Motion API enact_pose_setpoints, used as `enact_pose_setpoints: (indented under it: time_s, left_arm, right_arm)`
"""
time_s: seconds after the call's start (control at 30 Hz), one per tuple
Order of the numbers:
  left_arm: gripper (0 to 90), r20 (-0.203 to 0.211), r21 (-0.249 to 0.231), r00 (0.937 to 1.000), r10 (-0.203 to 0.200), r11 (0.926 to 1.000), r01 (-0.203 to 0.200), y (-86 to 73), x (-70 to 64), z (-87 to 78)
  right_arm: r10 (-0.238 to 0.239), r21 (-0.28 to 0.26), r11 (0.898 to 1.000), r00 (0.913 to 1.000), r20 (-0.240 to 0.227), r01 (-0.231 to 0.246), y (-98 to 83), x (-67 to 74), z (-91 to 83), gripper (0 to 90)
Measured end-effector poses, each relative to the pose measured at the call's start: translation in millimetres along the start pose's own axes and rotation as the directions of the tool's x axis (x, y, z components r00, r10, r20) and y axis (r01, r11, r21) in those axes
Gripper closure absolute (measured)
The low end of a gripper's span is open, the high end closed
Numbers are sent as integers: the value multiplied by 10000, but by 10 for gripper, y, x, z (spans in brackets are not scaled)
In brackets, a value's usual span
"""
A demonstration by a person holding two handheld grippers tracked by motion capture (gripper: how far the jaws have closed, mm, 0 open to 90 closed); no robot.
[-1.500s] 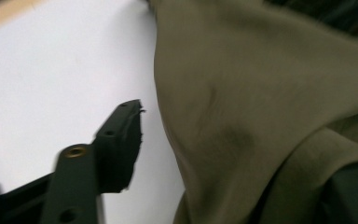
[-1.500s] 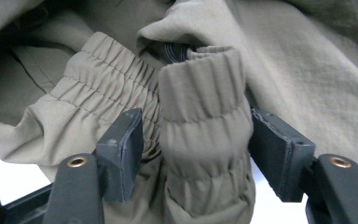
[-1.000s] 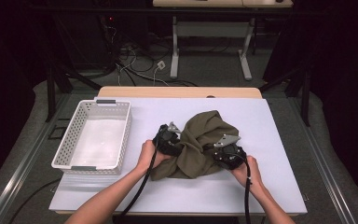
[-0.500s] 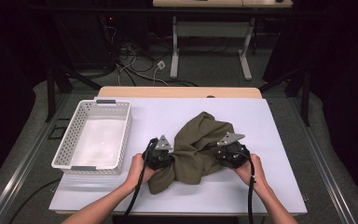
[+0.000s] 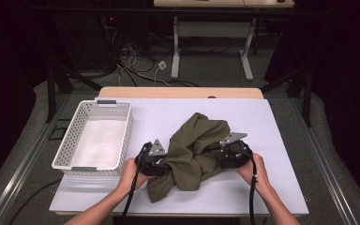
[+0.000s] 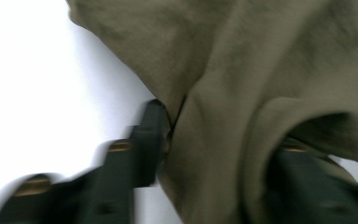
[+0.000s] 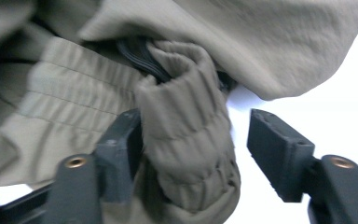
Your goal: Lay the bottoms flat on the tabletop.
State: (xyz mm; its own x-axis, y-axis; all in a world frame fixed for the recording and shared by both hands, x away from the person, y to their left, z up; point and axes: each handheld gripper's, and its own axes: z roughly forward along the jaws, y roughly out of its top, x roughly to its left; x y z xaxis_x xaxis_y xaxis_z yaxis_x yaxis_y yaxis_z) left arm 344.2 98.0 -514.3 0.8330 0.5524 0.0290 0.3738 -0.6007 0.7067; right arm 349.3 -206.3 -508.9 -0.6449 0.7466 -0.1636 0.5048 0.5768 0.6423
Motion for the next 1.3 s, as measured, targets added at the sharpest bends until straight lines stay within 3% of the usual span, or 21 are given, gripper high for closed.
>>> enact_pose_setpoints:
  time_s: [0.1, 0.2, 0.3, 0.43, 0.57, 0.7, 0.83, 1.0, 1.1, 1.2, 1.3]
  left_arm:
    - [317, -44, -193, 9999, -148, 9997, 147, 82, 37, -55]
    - [184, -5, -171, 10000, 57, 9998, -57, 172, 34, -83]
    - [138, 25, -155, 9995, 322, 9994, -322, 301, 23, -60]
    - [79, 214, 36, 9995, 224, 9997, -225, 475, 77, 123]
    - [74, 413, 403, 9991, 79, 9991, -95, 517, 106, 284]
    - [58, 414, 466, 9991, -64, 9989, 45, 429, 120, 269]
    - [21, 563, 346, 9984, -88, 9994, 69, 381, 122, 167]
    - [0, 666, -49, 9977, 78, 10000, -75, 422, 88, -12]
    - [0, 749, -291, 9970, 195, 9994, -174, 478, 58, -98]
    - [0, 650, -379, 9976, 250, 9990, -226, 559, 70, -73]
    - [0, 639, -294, 9979, 107, 9995, -88, 648, 111, 70]
  right_arm:
    - [-41, -121, 9999, 9999, -145, 39, 31, 34, -39, 284]
    - [-25, -111, 9999, 9998, -201, 23, 38, 49, -42, 293]
    - [-19, -139, 9999, 9997, -247, 16, 22, 46, -41, 307]
    - [207, 41, 9998, 9995, -243, -206, 3, 13, 17, 381]
    - [-52, 306, 9995, 10000, -66, 54, -29, 40, 82, 499]
    - [-42, 320, 9995, 10000, -45, 44, -57, 30, 82, 580]
    - [-95, 300, 9995, 9999, -86, 97, -49, 31, 88, 574]
    - [199, 197, 9996, 9996, -184, -195, -28, 21, 64, 464]
    - [135, 343, 9993, 9998, -166, -129, -28, 38, 86, 477]
    - [49, 418, 9991, 10000, -51, -47, -31, 37, 100, 561]
    - [67, 363, 9993, 9999, -143, -62, -41, 39, 102, 590]
